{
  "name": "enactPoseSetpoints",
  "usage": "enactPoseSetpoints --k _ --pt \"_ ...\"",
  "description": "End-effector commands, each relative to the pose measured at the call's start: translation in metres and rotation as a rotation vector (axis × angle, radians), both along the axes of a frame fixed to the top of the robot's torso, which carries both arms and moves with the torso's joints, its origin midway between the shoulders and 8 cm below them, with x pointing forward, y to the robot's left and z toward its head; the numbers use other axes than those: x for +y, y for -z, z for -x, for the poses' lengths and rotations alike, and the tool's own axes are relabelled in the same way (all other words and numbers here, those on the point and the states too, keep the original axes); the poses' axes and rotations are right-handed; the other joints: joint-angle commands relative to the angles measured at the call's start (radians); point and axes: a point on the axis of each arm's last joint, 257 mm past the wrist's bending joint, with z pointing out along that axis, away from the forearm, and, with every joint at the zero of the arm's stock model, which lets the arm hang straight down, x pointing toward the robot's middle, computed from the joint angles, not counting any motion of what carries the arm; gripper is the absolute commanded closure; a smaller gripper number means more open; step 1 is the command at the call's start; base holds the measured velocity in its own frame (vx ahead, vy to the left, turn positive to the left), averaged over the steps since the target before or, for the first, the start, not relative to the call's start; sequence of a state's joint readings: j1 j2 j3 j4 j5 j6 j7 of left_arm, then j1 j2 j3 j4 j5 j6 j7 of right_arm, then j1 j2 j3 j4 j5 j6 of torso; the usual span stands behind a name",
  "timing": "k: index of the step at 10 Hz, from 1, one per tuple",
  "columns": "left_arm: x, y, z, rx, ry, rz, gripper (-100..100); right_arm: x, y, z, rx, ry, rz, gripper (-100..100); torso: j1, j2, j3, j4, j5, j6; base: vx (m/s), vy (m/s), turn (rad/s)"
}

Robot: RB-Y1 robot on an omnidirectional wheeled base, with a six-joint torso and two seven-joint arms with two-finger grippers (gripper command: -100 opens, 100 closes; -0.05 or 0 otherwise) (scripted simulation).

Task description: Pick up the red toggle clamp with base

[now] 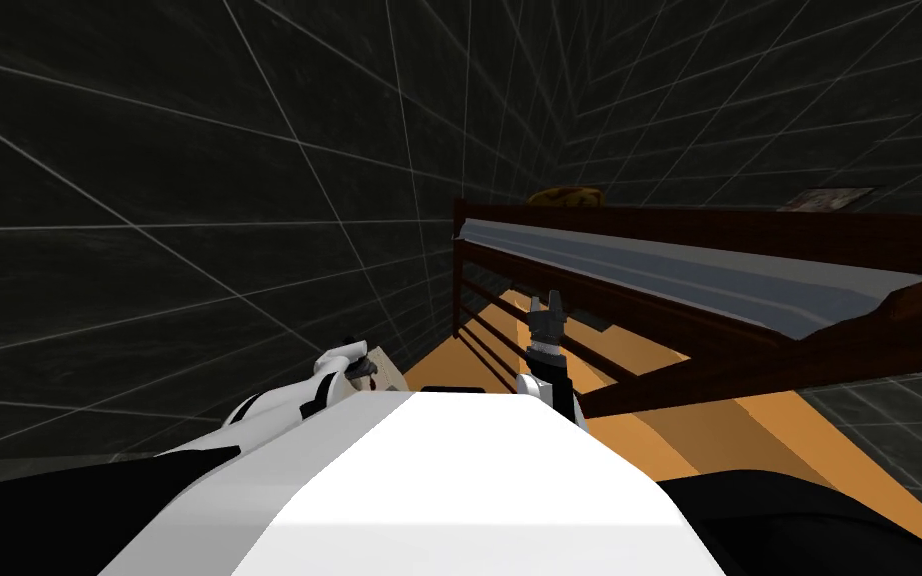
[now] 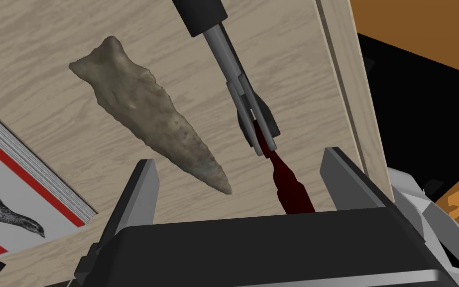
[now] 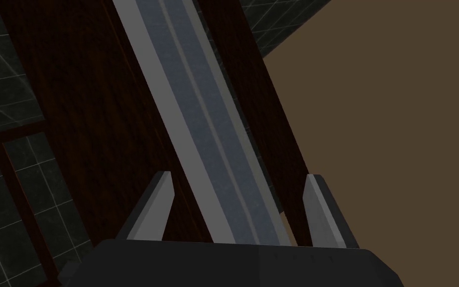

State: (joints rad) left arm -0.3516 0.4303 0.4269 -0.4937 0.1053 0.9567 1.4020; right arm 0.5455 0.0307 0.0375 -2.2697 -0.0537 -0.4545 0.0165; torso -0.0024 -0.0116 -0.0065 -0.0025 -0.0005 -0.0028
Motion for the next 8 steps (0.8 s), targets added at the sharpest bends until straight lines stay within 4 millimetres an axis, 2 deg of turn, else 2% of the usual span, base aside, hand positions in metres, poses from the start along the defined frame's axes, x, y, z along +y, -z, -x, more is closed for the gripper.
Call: enactPoseSetpoints --k 1,2,3,4,5,6,7,8 --pt "0.008 0.005 0.014 -0.006 0.023 0.0 -100 0.0 0.0 0.0 0.0 0.0 0.0 0 0.0 0.0 0.0 0.0 0.0 0.0 0.197 -0.036 0.214" --pt "0.008 0.005 0.014 -0.003 0.043 0.001 -100 0.0 0.0 0.0 0.0 0.0 0.0 0 0.001 -0.003 -0.002 -0.001 0.0 -0.001 0.165 -0.036 0.125" --pt "0.015 0.009 0.026 -0.008 0.053 0.001 -100 0.0 0.0 0.0 0.0 0.0 0.0 0 0.001 -0.002 -0.002 -0.001 0.0 0.0 0.168 -0.048 0.212" --pt "0.015 0.009 0.026 -0.004 0.078 0.002 -100 0.0 0.0 0.0 0.0 0.0 0.0 0 0.0 -0.003 -0.002 -0.001 0.0 -0.001 0.147 -0.063 0.162" --pt "0.021 0.012 0.037 -0.011 0.086 0.001 -100 0.0 0.0 0.0 0.0 0.0 0.0 0 0.0 -0.002 -0.001 0.0 0.0 0.0 0.185 -0.043 0.269" --pt "0.021 0.012 0.039 -0.006 0.109 0.002 -100 0.0 0.0 0.0 0.0 0.0 0.0 0 0.001 -0.003 -0.002 -0.001 0.0 -0.001 0.146 -0.051 0.119" --pt "0.027 0.014 0.052 -0.011 0.12 0.001 -100 0.0 0.0 0.0 0.0 0.0 0.0 0 0.001 -0.002 -0.001 -0.001 0.0 0.0 0.172 -0.075 0.231" --pt "0.027 0.014 0.052 -0.006 0.149 0.002 -100 0.0 0.0 0.0 0.0 0.0 0.0 0 -0.001 -0.003 -0.002 -0.001 0.0 -0.001 0.158 -0.083 0.133"
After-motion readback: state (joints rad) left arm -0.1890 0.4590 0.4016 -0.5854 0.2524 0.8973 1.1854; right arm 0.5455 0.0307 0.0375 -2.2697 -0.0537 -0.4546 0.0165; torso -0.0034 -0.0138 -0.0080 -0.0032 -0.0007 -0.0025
